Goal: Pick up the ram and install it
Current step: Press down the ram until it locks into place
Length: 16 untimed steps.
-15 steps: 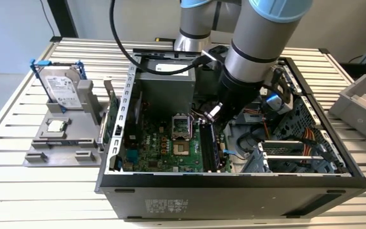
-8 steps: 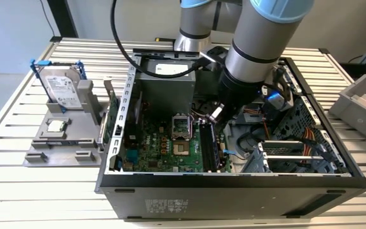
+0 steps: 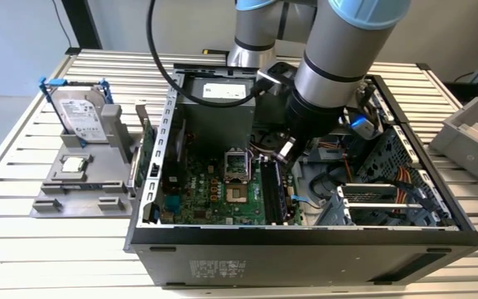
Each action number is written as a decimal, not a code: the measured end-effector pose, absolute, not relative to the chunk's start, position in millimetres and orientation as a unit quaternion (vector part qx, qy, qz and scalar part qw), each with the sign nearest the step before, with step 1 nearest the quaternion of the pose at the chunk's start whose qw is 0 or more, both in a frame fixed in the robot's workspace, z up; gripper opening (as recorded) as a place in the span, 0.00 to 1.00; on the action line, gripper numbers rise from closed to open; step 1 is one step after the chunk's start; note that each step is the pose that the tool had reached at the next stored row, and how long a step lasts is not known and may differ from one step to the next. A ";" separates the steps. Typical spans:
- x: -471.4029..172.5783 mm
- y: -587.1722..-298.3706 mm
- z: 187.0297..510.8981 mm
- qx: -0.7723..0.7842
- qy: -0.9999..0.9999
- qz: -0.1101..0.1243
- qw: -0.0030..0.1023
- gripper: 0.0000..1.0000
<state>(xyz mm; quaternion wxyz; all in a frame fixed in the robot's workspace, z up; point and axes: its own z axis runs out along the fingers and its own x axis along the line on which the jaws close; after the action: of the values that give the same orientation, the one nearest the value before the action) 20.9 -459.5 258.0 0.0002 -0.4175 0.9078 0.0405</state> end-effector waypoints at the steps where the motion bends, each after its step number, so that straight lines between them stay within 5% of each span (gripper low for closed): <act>1: 20.9 -459.5 258.0 -0.424 0.905 0.040 0.000 0.00; 16: 22.7 -459.5 257.9 -0.517 0.855 0.041 -0.003 0.00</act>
<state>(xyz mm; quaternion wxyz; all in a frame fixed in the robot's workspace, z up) 22.7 -459.5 257.9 -0.0031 -0.5169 0.8551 0.0406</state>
